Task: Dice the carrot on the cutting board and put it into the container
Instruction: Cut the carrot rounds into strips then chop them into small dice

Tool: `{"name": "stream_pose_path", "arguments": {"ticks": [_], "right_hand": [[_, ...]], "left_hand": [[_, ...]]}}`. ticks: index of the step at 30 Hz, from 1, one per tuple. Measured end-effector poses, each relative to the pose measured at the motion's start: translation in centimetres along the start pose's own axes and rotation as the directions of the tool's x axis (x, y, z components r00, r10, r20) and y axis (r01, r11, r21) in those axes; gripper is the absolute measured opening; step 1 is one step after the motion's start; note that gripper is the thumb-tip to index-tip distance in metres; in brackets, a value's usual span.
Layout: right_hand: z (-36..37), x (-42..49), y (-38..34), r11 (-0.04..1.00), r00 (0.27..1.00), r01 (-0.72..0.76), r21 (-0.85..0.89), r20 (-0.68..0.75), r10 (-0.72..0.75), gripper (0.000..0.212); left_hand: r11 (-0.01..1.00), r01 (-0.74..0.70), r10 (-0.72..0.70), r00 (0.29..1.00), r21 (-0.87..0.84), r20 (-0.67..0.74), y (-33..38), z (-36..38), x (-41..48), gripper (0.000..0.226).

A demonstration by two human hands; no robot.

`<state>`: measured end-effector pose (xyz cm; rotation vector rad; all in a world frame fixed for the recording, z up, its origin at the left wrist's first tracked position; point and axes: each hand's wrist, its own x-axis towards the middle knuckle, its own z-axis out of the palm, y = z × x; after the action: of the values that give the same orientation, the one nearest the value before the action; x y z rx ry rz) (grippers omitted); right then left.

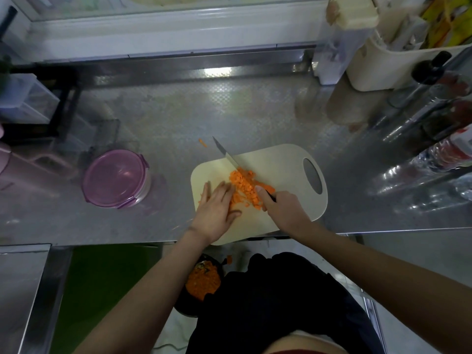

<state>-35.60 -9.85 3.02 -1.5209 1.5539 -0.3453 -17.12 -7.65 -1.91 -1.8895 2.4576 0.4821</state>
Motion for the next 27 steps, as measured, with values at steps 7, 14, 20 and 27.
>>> {"name": "stream_pose_path", "arguments": {"ticks": [7,14,20,27], "right_hand": [[0.4,0.0,0.3,1.0,1.0,-0.015,0.018,0.002,0.015,0.054],[0.3,0.0,0.2,0.999,1.0,-0.017,0.028,-0.005,0.017,0.06],[0.5,0.0,0.3,0.999,0.999,-0.037,0.032,0.01,0.037,0.057],[1.4,-0.6,0.3,0.991,0.999,-0.044,0.125,-0.003,0.045,0.049]], "left_hand": [[0.998,0.056,-0.055,0.988,0.002,-0.147,0.5,0.3,0.3,0.035],[0.996,-0.002,0.019,0.98,0.085,-0.198,0.1,0.0,1.1,0.032],[0.995,0.097,-0.09,0.98,0.035,-0.176,0.7,0.0,1.1,0.033],[0.992,0.092,-0.104,0.986,-0.091,-0.134,0.0,-0.2,0.2,0.049]]}}
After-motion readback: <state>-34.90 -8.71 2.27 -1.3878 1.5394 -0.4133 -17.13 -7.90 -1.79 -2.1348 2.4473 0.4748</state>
